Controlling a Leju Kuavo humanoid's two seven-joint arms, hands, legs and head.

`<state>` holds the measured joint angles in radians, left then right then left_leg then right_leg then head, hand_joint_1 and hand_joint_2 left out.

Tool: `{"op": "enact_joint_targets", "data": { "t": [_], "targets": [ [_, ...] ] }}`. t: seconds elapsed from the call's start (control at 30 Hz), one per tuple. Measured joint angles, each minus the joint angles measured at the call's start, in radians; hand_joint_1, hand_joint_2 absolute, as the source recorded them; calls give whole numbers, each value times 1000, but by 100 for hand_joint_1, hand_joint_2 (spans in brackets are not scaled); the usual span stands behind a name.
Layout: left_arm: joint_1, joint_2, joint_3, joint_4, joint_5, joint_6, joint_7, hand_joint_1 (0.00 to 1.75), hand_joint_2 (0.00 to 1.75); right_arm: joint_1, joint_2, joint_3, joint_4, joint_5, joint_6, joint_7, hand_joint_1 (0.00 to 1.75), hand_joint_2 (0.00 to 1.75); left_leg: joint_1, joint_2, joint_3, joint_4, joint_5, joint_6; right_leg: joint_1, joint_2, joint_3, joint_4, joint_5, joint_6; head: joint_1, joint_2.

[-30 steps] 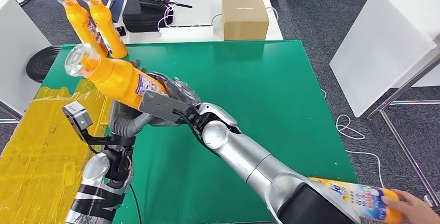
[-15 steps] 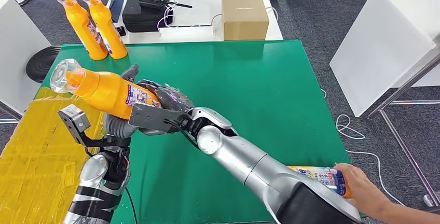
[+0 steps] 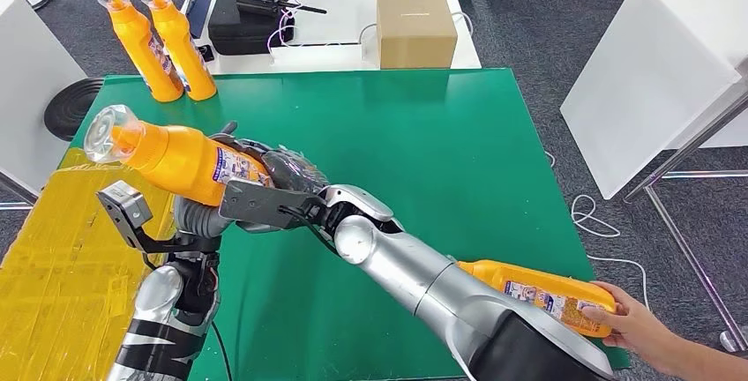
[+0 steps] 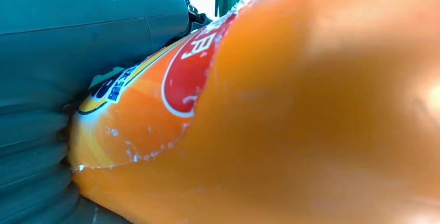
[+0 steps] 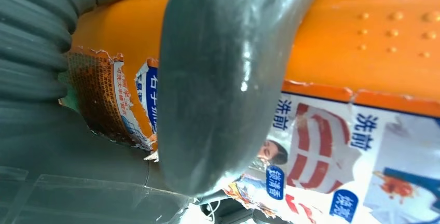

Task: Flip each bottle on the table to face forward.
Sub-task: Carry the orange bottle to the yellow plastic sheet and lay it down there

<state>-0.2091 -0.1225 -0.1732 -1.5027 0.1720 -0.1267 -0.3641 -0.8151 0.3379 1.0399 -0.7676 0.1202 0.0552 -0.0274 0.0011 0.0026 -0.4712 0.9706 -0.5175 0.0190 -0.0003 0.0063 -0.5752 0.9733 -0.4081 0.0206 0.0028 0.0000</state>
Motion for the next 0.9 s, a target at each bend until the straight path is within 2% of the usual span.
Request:
{"op": "enact_joint_targets", "data": {
  "t": [0.17,0.2,0.3,0.33,0.47,0.63,0.73,0.9],
  "targets": [
    [2,0,0,-1,0,1,-1,175,175,0,1,0,4,2,-1,-2,175,175,0,0,0,0,0,0,0,0,0,0,0,0,0,0],
    [3,0,0,-1,0,1,-1,175,175,0,1,0,5,2,-1,-2,166,175,0,0,0,0,0,0,0,0,0,0,0,0,0,0],
    [3,0,0,-1,0,1,-1,175,175,1,1,0,6,3,-2,-4,35,175,0,0,0,0,0,0,0,0,0,0,0,0,0,0],
    [3,0,0,-1,1,1,-2,175,175,1,1,1,7,5,-3,-5,0,175,0,0,0,0,0,0,0,0,0,0,0,0,0,0],
    [4,-2,-2,-12,0,3,-6,175,175,6,0,3,15,27,-16,-15,0,0,0,0,0,0,0,0,0,0,0,0,0,0,0,0],
    [7,-1,-1,-38,-61,51,-22,175,175,21,-30,-26,-1,70,-30,-47,0,0,0,0,0,0,0,0,0,0,0,0,0,0,0,0],
    [7,6,15,-67,-140,104,-50,175,175,56,-77,-68,-57,94,-26,-53,0,0,0,-1,-1,0,0,0,0,0,0,0,0,0,0,0],
    [24,31,88,-109,-327,182,-91,175,175,123,-172,-168,-205,130,-13,-52,0,0,0,-1,-1,0,0,0,-1,0,0,0,0,0,0,0]
  ]
}}
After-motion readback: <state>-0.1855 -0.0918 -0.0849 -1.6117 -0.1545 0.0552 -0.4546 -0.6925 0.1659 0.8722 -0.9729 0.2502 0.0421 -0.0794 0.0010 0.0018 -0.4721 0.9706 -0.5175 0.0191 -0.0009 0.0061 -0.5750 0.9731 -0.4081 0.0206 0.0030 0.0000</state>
